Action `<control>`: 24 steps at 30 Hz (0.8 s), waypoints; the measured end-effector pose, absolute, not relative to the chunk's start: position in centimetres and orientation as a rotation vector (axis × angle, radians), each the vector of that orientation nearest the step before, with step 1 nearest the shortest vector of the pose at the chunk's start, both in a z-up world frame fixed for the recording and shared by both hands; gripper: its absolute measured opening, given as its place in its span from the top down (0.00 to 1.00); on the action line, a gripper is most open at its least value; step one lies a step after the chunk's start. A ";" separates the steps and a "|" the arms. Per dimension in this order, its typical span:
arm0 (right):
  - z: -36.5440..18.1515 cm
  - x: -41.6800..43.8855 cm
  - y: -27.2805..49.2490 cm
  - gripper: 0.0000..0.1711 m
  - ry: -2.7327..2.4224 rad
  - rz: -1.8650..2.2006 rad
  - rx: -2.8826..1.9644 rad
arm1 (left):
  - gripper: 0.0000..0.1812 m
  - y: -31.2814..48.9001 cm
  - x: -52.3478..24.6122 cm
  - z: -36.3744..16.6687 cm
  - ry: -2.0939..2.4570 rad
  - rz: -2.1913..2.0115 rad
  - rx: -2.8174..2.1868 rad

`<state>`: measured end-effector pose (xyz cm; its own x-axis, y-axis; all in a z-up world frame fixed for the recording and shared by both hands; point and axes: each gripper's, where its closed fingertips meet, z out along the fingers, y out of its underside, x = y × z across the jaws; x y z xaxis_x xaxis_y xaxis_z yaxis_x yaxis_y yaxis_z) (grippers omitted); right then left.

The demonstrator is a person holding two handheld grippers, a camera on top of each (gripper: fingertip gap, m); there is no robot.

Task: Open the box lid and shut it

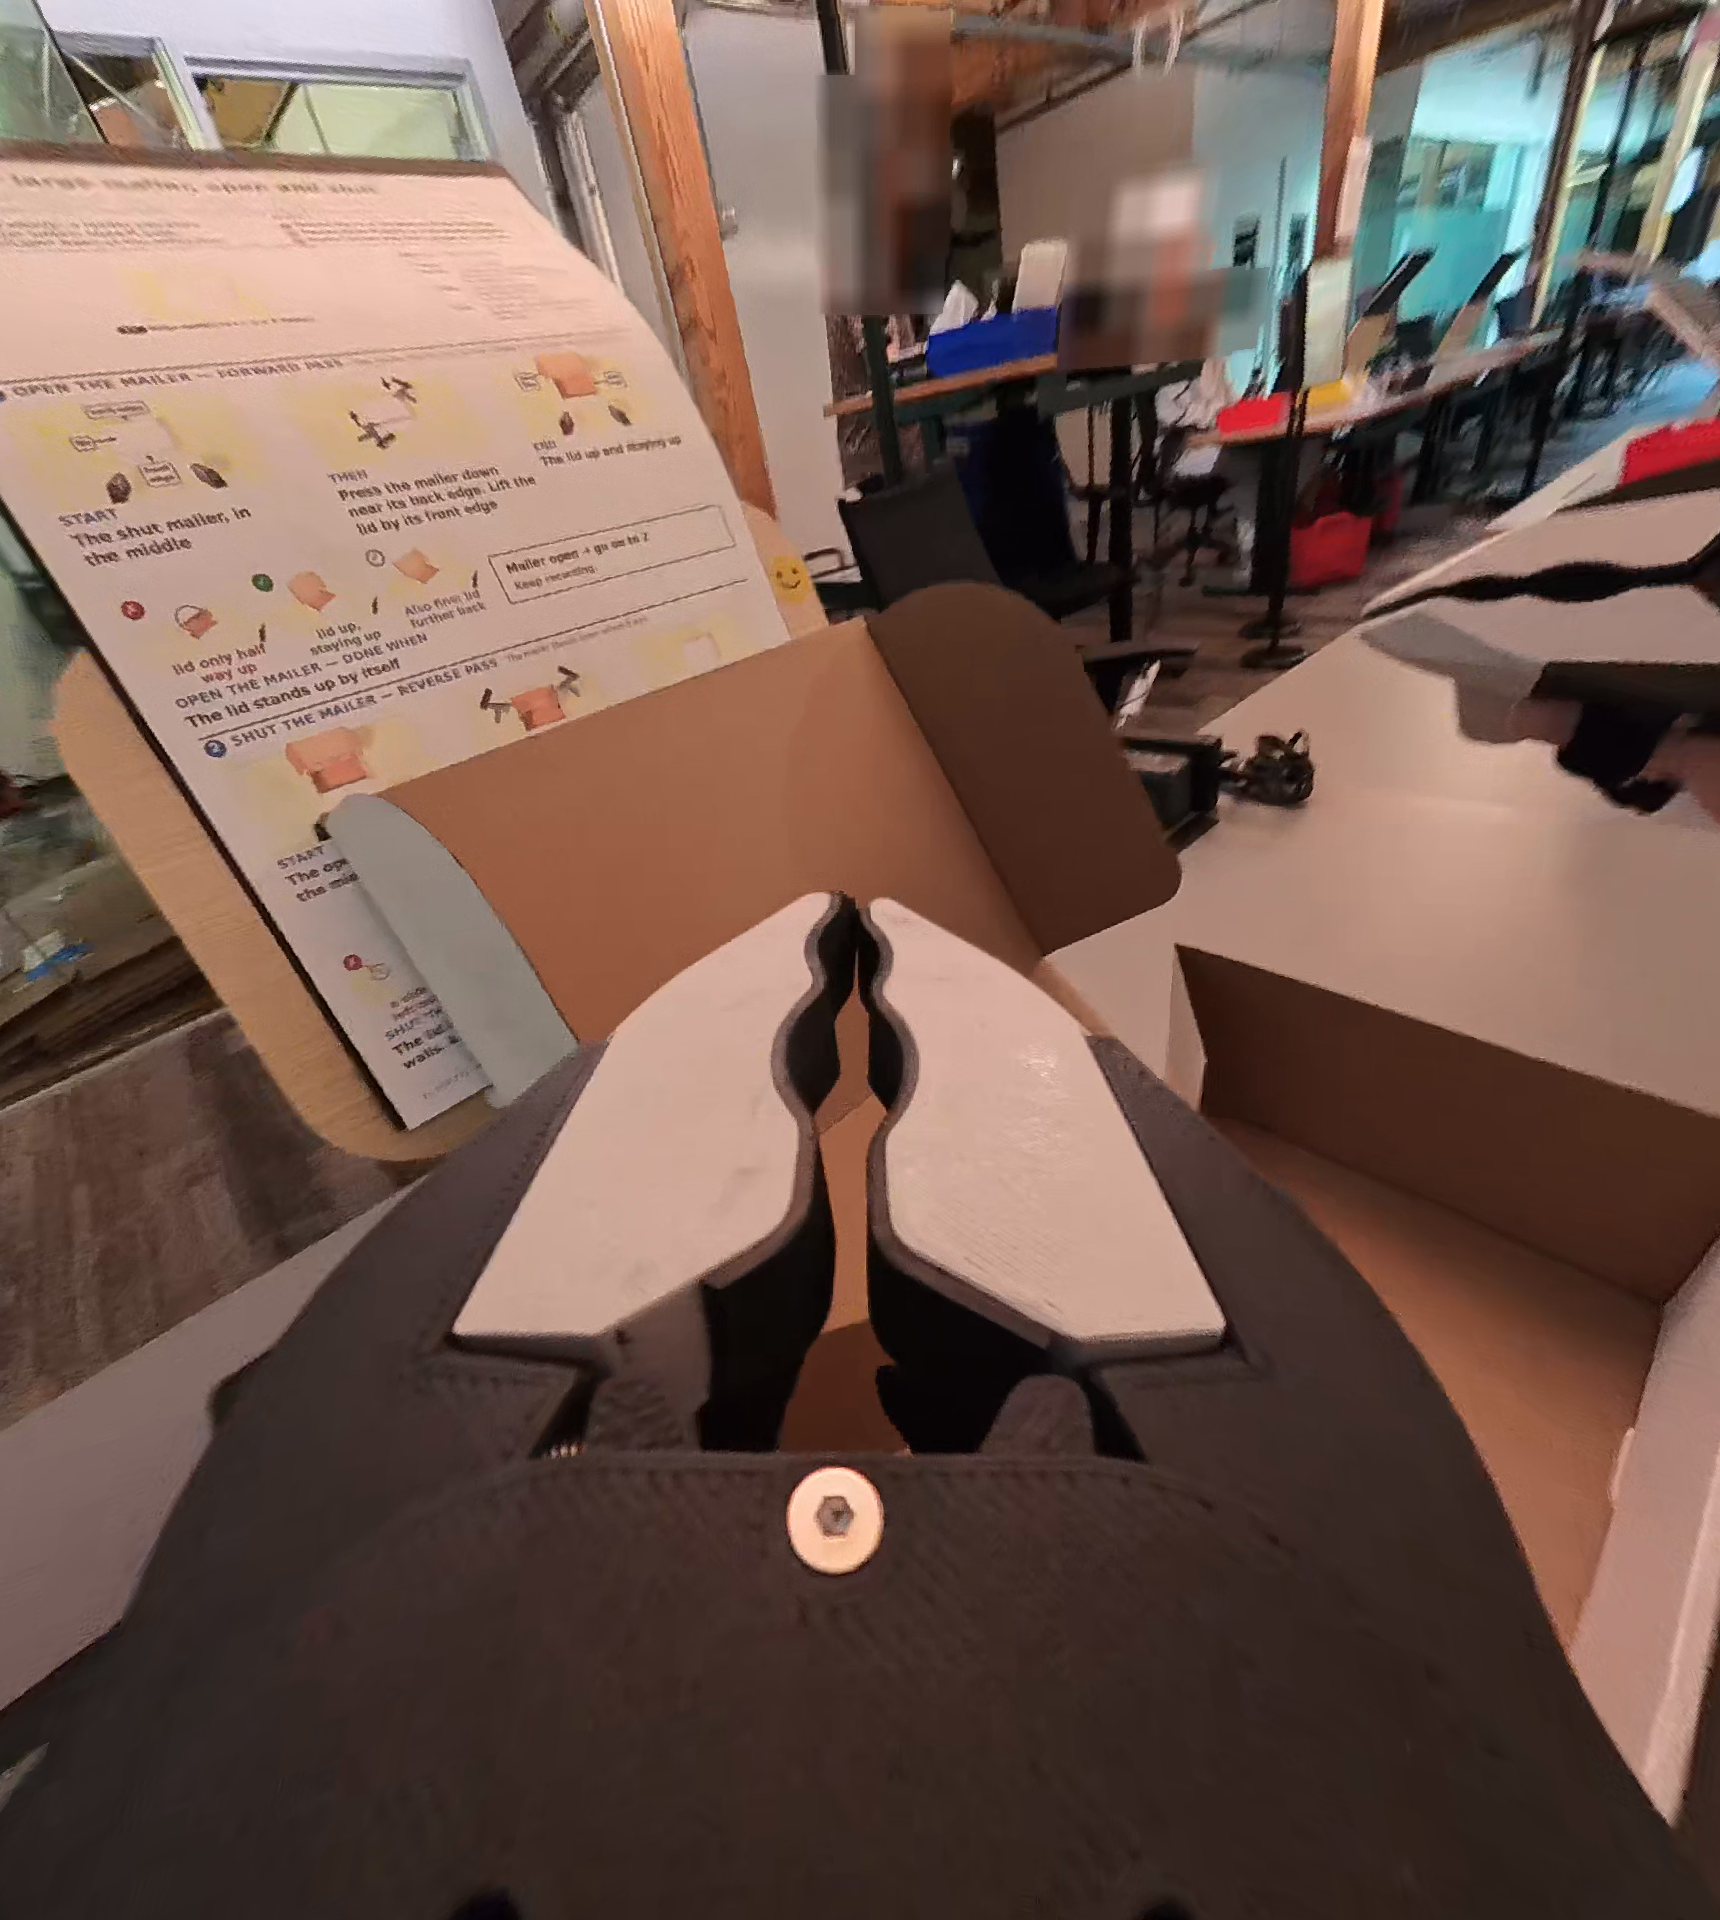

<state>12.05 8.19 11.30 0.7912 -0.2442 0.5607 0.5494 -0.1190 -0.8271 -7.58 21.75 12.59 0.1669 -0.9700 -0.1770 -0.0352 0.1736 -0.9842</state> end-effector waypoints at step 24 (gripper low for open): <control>9.0 13.3 8.8 1.00 -0.192 -0.422 -1.645 | 1.00 21.8 -9.8 13.0 1.192 -1.222 -1.234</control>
<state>13.26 8.83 8.97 0.9163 -0.1212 0.3816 0.3676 -0.1230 -0.9218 -9.84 21.84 12.96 0.0078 -0.9996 0.0263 -0.0019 -0.0264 -0.9997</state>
